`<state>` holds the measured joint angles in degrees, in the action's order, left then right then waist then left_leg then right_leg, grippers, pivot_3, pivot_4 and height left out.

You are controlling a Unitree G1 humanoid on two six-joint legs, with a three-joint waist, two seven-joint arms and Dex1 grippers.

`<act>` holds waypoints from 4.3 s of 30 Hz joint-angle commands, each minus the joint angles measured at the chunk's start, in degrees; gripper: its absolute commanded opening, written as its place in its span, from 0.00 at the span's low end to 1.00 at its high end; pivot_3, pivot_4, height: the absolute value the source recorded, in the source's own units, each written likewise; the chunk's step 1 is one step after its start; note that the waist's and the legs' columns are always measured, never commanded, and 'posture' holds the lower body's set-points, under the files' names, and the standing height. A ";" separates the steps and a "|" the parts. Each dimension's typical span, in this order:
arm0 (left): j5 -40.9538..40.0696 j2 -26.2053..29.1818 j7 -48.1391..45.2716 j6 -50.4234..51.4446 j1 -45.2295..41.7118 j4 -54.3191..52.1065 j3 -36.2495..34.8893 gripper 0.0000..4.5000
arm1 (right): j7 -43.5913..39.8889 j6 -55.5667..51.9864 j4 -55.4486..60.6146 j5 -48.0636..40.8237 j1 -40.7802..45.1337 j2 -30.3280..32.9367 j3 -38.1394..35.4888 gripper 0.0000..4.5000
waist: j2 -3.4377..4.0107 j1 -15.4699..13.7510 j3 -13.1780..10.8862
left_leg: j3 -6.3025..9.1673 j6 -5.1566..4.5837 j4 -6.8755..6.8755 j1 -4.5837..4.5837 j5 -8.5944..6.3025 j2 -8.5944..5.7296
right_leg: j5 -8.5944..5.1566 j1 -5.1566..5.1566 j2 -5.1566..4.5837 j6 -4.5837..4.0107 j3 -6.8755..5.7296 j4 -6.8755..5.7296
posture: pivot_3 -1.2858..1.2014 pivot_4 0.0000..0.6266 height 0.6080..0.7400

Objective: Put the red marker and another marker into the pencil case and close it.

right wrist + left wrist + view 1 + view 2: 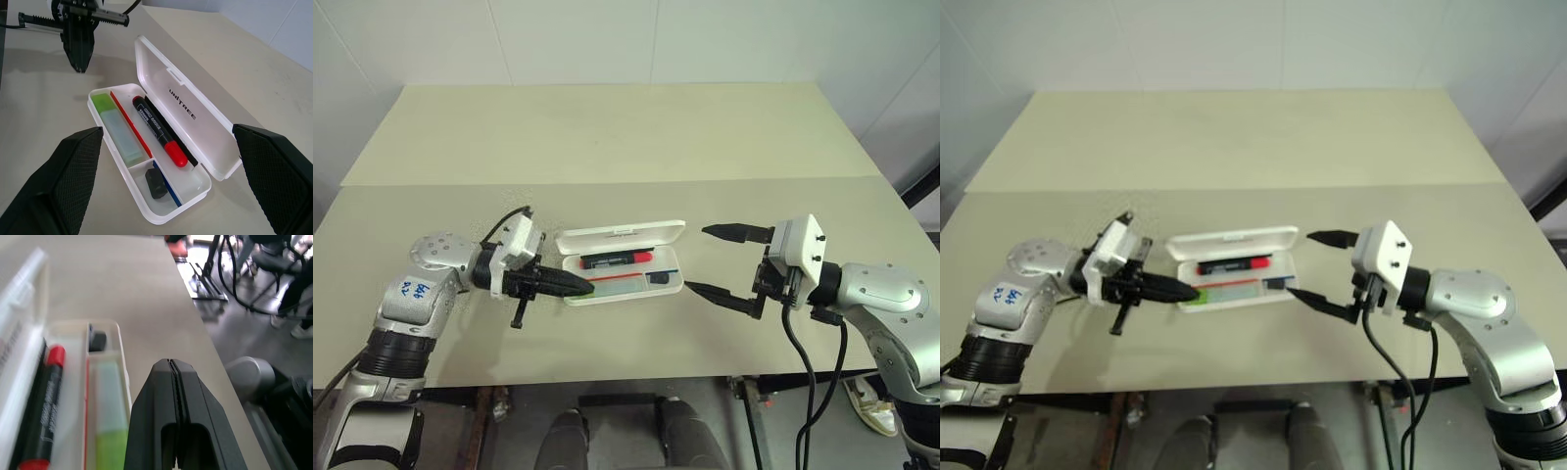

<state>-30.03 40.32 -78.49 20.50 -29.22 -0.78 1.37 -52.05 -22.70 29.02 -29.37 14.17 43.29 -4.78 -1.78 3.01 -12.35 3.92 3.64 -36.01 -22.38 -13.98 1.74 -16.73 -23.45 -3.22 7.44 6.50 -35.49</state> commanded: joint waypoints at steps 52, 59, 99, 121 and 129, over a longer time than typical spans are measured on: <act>16.66 1.65 4.11 -8.76 -8.55 10.95 7.56 0.01 | 1.04 0.59 0.42 0.14 1.76 -0.43 1.22 1.00 | -0.01 -0.06 -0.01 | 0.01 0.04 0.14 -0.02 -0.03 0.00 | 0.30 -0.03 0.00 0.59 -0.03 0.10 | 0.52 0.24 1.00; 18.75 1.18 2.79 -9.70 -9.98 11.47 9.26 0.01 | 1.64 0.76 0.70 0.42 1.46 -1.01 1.58 1.00 | -0.01 -0.07 -0.01 | 0.01 0.03 0.14 -0.02 -0.03 0.00 | 0.30 -0.03 0.00 0.60 -0.03 0.10 | 0.52 0.24 1.00; 24.35 -6.37 2.89 -2.91 -13.63 11.16 17.35 0.01 | 4.88 0.55 2.36 1.96 0.32 -3.42 1.61 1.00 | -0.01 -0.16 -0.01 | 0.01 0.03 0.09 -0.02 -0.03 -0.01 | 0.35 -0.02 0.01 0.71 -0.02 0.08 | 0.52 0.24 1.00; 7.07 -2.86 -2.47 7.02 -9.99 3.08 5.49 0.01 | 3.96 0.28 0.97 0.79 0.11 -3.09 0.95 1.00 | -0.01 0.01 -0.01 | 0.02 0.02 0.14 -0.01 -0.03 0.00 | 0.35 -0.05 0.01 0.74 -0.03 0.04 | 0.52 0.24 1.00; 6.20 -1.84 2.08 1.70 -4.90 1.99 -1.37 0.51 | 1.51 0.66 -0.91 0.89 -0.43 -1.24 -0.54 1.00 | -0.01 0.01 -0.01 | 0.02 0.02 0.10 -0.02 -0.04 0.00 | 0.31 -0.03 0.00 0.66 -0.02 0.06 | 0.52 0.24 1.00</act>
<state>-22.91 37.87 -77.66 23.66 -35.09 3.07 1.94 -49.73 -22.80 27.47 -27.74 13.92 41.11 -2.91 -1.79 3.02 -12.36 3.94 3.66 -35.90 -22.40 -14.01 1.74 -16.42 -23.48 -3.22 8.10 6.48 -35.43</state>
